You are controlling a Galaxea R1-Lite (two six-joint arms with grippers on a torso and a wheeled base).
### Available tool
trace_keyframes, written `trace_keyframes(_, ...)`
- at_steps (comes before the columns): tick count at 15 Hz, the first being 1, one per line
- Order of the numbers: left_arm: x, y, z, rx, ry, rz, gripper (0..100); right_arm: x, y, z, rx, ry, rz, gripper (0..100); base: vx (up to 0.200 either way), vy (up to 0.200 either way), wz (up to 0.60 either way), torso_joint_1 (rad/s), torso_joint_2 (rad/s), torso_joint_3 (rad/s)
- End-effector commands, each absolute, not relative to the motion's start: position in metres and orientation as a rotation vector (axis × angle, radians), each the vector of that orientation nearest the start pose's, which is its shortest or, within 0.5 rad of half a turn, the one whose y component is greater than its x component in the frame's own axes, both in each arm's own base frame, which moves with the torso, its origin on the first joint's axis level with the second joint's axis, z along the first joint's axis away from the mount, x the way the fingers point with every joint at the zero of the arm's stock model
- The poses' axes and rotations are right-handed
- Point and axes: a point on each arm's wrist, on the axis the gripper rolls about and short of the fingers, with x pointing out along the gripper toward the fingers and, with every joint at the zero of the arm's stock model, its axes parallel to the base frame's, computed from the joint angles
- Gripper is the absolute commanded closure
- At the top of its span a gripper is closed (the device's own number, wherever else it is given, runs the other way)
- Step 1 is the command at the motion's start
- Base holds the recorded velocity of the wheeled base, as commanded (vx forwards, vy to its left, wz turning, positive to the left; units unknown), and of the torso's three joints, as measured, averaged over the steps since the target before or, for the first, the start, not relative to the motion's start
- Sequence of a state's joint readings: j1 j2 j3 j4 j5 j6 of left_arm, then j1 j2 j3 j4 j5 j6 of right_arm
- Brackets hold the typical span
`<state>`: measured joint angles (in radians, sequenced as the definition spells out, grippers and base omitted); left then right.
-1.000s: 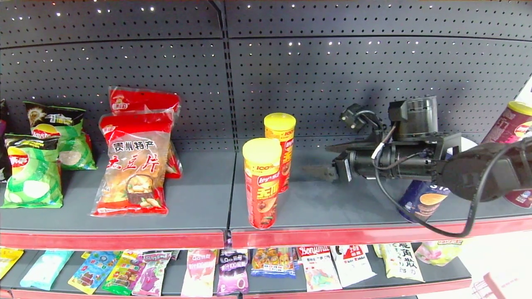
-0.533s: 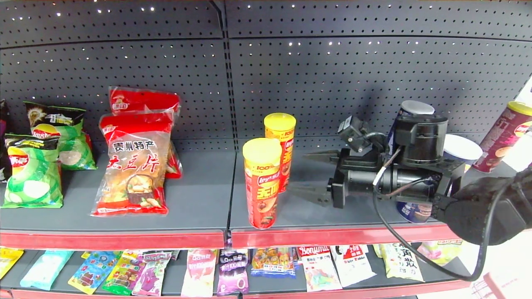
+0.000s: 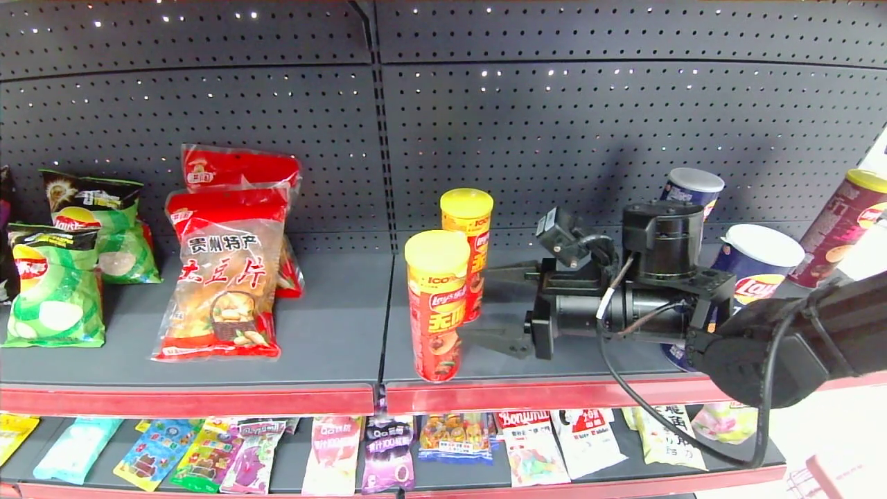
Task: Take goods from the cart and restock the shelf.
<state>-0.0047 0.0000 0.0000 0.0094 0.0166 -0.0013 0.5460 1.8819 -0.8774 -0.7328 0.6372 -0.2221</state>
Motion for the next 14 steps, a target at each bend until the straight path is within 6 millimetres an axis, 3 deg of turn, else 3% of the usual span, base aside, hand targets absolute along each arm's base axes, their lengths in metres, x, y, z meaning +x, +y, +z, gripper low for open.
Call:
trace_keyframes(1,-0.023,0.000,0.075,-0.001,0.011,0.012,0,0.294,0.197,0.148,-0.180,0.158,1.219,0,0.000,0.000,0.00,0.000,0.00,0.000)
trace_keyframes(14,-0.023,0.000,0.075,-0.001,0.011,0.012,0,0.315,0.211,0.139,-0.158,0.144,1.316,0,0.000,0.000,0.00,0.000,0.00,0.000)
